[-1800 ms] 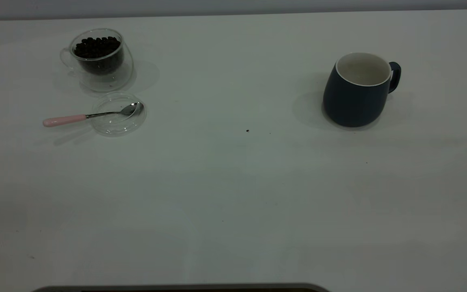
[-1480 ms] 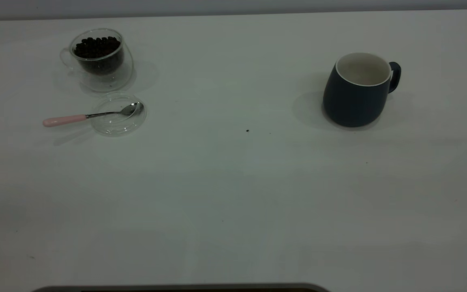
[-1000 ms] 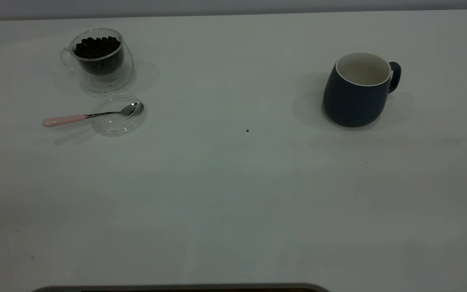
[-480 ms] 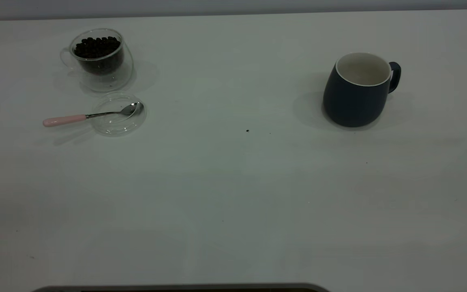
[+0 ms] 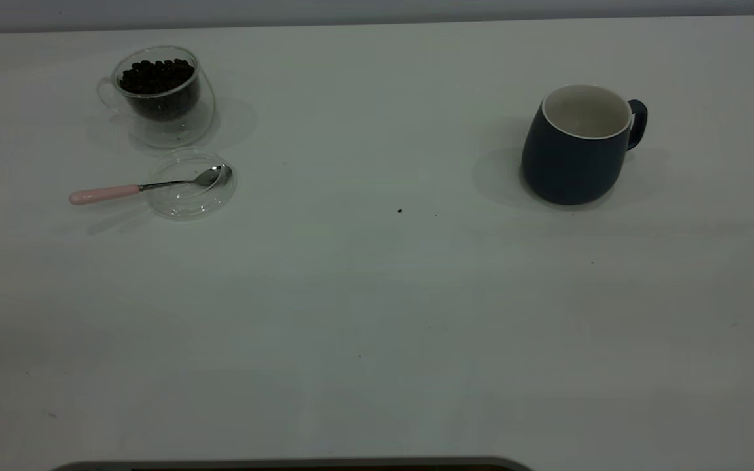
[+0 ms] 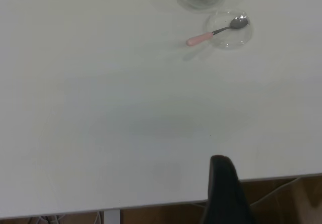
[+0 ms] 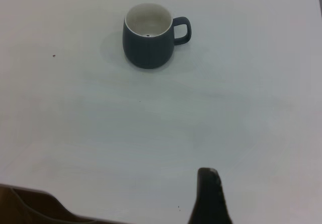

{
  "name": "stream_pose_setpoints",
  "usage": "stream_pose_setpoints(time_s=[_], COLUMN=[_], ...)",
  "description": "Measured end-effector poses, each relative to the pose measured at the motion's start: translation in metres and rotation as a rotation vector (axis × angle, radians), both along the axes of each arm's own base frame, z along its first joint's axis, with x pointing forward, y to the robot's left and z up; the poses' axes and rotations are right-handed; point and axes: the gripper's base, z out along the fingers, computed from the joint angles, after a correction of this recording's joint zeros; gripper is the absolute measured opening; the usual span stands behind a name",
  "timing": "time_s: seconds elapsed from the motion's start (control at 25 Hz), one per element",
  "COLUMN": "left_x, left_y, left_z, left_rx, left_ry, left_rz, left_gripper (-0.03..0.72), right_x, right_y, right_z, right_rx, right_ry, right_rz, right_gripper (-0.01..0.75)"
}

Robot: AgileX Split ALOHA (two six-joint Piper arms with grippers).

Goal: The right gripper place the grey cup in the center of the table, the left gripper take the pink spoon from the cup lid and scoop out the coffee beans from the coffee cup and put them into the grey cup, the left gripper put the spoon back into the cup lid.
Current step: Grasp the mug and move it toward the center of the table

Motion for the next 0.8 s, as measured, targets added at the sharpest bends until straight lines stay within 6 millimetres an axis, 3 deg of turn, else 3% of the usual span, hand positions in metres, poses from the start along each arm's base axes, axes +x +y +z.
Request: stream_pose_setpoints(time_s=[0.28,0.44,0.64,0.8], left_x=[0.0,0.0,0.0,0.0], left_y=[0.0,0.0,0.0,0.0], left_z=[0.0,0.0,0.0,0.0], left_rx=[0.0,0.0,0.0,0.0], left_ry=[0.0,0.0,0.0,0.0], left_rz=[0.0,0.0,0.0,0.0], left_gripper=[0.524,0.524,0.524,0.524], right_x=[0.001,0.014,0.063,0.116], right_y=[0.0,-0.001,-0.004,-0.003], right_z=[0.001,0.021,0.051,0.051], right_rx=[0.003,-0.014,-0.082,-0.142], right_ry=[0.003,0.055,0.185,0.281], right_rz=[0.002,-0.007,-0.007,0.045], right_gripper=[0.588,0.588,0.618,0.69])
